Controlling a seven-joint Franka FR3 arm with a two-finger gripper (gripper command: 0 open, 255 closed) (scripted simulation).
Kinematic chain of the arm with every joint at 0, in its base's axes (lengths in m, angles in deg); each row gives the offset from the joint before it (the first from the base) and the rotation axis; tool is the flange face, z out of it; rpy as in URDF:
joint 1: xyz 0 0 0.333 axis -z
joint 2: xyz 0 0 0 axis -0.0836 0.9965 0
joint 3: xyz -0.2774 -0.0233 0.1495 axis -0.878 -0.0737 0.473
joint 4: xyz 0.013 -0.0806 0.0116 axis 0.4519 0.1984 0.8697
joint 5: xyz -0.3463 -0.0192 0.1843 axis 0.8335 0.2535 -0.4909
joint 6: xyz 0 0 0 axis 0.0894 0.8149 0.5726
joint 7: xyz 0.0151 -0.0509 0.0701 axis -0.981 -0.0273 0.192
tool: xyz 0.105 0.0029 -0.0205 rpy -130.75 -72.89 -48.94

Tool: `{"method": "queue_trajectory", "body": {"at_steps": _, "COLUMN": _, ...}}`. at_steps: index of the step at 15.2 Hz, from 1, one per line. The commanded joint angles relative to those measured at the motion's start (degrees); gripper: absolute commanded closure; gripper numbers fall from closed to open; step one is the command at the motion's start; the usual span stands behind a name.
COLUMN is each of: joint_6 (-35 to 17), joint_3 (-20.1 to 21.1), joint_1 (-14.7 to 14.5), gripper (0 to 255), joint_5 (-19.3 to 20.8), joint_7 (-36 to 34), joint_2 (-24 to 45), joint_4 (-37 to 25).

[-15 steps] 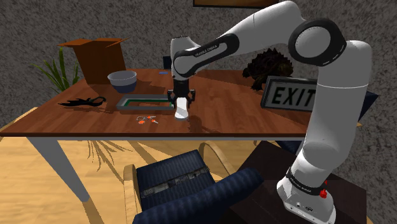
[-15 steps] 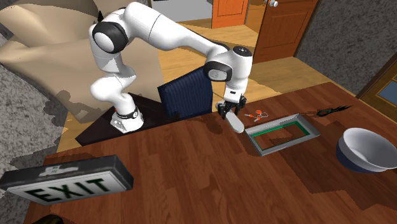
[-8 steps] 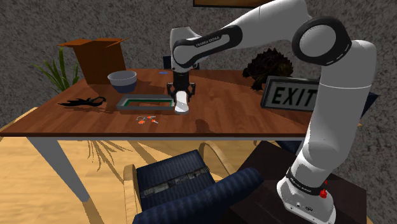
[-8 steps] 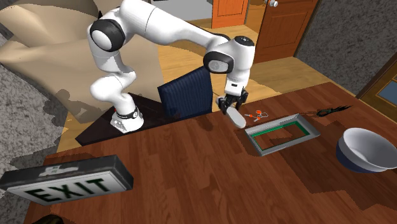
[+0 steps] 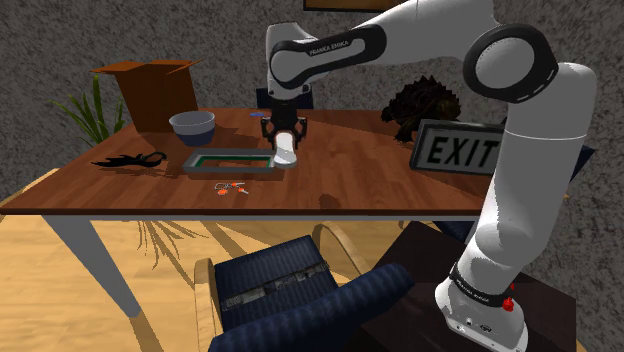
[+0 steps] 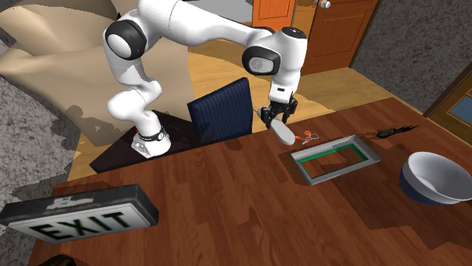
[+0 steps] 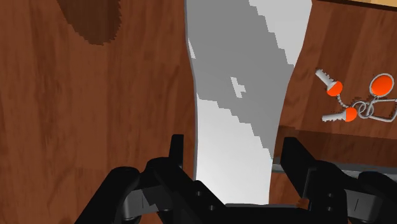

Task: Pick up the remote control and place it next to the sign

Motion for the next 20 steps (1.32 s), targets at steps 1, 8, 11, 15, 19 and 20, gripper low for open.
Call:
{"method": "queue_trajectory", "body": {"at_steps": 1, "joint_6": 1.5, "joint_3": 0.0, "joint_1": 0.0, "gripper": 255, "joint_5": -0.1, "joint_7": 0.0, "joint_2": -0.2, "joint_4": -1.3}}
{"method": "queue_trajectory", "body": {"at_steps": 8, "joint_6": 6.8, "joint_3": 0.1, "joint_1": -0.1, "gripper": 255, "joint_5": -0.2, "joint_7": 0.1, "joint_2": -0.4, "joint_4": -6.4}}
{"method": "queue_trajectory", "body": {"at_steps": 11, "joint_6": 9.2, "joint_3": 0.2, "joint_1": -0.2, "gripper": 255, "joint_5": -0.1, "joint_7": 0.0, "joint_2": -0.3, "joint_4": -8.9}}
{"method": "queue_trajectory", "body": {"at_steps": 15, "joint_6": 12.4, "joint_3": 0.2, "joint_1": -0.4, "gripper": 255, "joint_5": 0.0, "joint_7": 0.0, "joint_2": 0.1, "joint_4": -12.6}}
{"method": "queue_trajectory", "body": {"at_steps": 19, "joint_6": 15.8, "joint_3": 0.3, "joint_1": -0.6, "gripper": 255, "joint_5": 0.2, "joint_7": -0.2, "joint_2": 0.8, "joint_4": -16.6}}
{"method": "queue_trajectory", "body": {"at_steps": 20, "joint_6": 16.7, "joint_3": 0.3, "joint_1": -0.7, "gripper": 255, "joint_5": 0.2, "joint_7": -0.2, "joint_2": 1.0, "joint_4": -17.7}}
